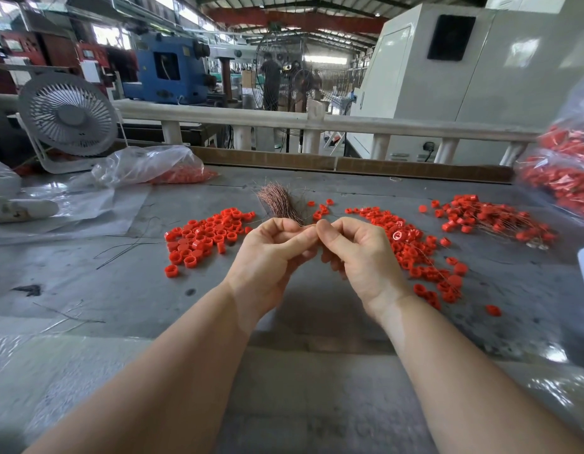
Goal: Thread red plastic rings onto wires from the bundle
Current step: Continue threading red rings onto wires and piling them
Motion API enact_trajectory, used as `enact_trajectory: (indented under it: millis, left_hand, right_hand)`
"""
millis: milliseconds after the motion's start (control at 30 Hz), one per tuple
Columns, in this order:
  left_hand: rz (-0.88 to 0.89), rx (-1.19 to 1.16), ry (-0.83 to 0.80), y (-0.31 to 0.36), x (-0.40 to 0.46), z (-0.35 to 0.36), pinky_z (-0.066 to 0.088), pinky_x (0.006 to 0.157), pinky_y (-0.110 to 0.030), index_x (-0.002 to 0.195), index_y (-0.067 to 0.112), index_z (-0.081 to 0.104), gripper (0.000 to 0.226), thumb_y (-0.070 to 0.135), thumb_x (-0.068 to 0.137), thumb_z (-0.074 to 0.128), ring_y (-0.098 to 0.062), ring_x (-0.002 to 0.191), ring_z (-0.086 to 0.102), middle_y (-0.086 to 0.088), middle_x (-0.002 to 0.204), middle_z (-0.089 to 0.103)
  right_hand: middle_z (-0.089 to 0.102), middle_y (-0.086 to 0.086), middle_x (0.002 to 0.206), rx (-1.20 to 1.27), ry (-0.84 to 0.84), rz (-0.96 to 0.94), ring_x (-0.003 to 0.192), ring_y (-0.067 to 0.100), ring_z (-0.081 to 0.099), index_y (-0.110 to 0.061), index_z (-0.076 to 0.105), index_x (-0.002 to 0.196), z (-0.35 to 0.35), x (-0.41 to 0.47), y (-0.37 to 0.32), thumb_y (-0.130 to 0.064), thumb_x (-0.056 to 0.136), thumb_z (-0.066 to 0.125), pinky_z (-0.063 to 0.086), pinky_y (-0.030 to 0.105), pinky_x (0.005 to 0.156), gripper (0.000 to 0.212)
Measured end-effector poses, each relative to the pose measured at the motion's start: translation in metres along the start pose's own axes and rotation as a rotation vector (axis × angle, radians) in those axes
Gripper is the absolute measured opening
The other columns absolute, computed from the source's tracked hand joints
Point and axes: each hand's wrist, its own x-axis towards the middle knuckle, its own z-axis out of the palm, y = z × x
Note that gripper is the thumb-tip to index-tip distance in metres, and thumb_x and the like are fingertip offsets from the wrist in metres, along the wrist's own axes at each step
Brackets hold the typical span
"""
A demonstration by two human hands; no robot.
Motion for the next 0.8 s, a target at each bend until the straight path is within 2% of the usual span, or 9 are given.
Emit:
enact_trajectory:
  millis: [200,367,467,600,800]
  left_hand:
    - [-0.027,-0.043,-0.015,0.0001,0.0001,0.0000,0.054,0.058,-0.020,0.071,0.010,0.050,0.022,0.005,0.060,0.068,-0.012,0.054,0.061,0.001,0.048,0.057]
    - [-0.047,-0.059,-0.030,0.0016,-0.0005,0.0003,0.056,0.061,-0.020,0.072,0.009,0.052,0.019,0.003,0.061,0.067,-0.012,0.064,0.068,-0.003,0.059,0.066]
    - [-0.018,0.031,-0.019,0.0028,-0.0021,0.0006,0.053,0.057,-0.017,0.072,0.011,0.051,0.022,0.007,0.059,0.068,-0.008,0.063,0.067,0.000,0.060,0.068]
    - [0.030,0.137,-0.016,0.0032,-0.0034,0.0015,0.043,0.046,-0.012,0.072,0.013,0.048,0.022,0.006,0.064,0.068,-0.003,0.049,0.059,0.004,0.055,0.065]
    - [0.039,0.127,-0.028,0.0025,-0.0030,0.0029,0.046,0.050,-0.012,0.074,0.011,0.049,0.020,-0.002,0.073,0.064,-0.003,0.054,0.062,0.004,0.055,0.064]
  right_hand:
    - [0.052,-0.008,0.046,0.021,0.011,0.008,0.045,0.000,0.042,-0.009,0.057,0.065,-0.0010,-0.0004,-0.0004,-0.021,0.091,0.056,0.032,0.011,0.044,0.028]
    - [0.047,-0.003,0.050,-0.002,0.058,-0.010,0.047,0.005,0.038,0.000,0.057,0.068,-0.0026,0.0019,0.0023,-0.022,0.092,0.056,0.031,0.015,0.045,0.033]
    - [0.045,-0.007,0.048,-0.029,0.047,-0.015,0.046,0.004,0.037,-0.003,0.057,0.065,-0.0031,0.0020,0.0038,-0.023,0.091,0.056,0.030,0.014,0.046,0.033]
    - [0.042,-0.009,0.047,-0.023,0.046,-0.008,0.048,0.003,0.035,-0.011,0.055,0.061,-0.0029,0.0033,0.0055,-0.021,0.091,0.056,0.029,0.015,0.048,0.032]
    - [0.040,-0.008,0.048,-0.032,0.059,-0.019,0.049,0.005,0.034,-0.016,0.054,0.058,-0.0034,0.0032,0.0062,-0.020,0.091,0.057,0.029,0.019,0.050,0.033]
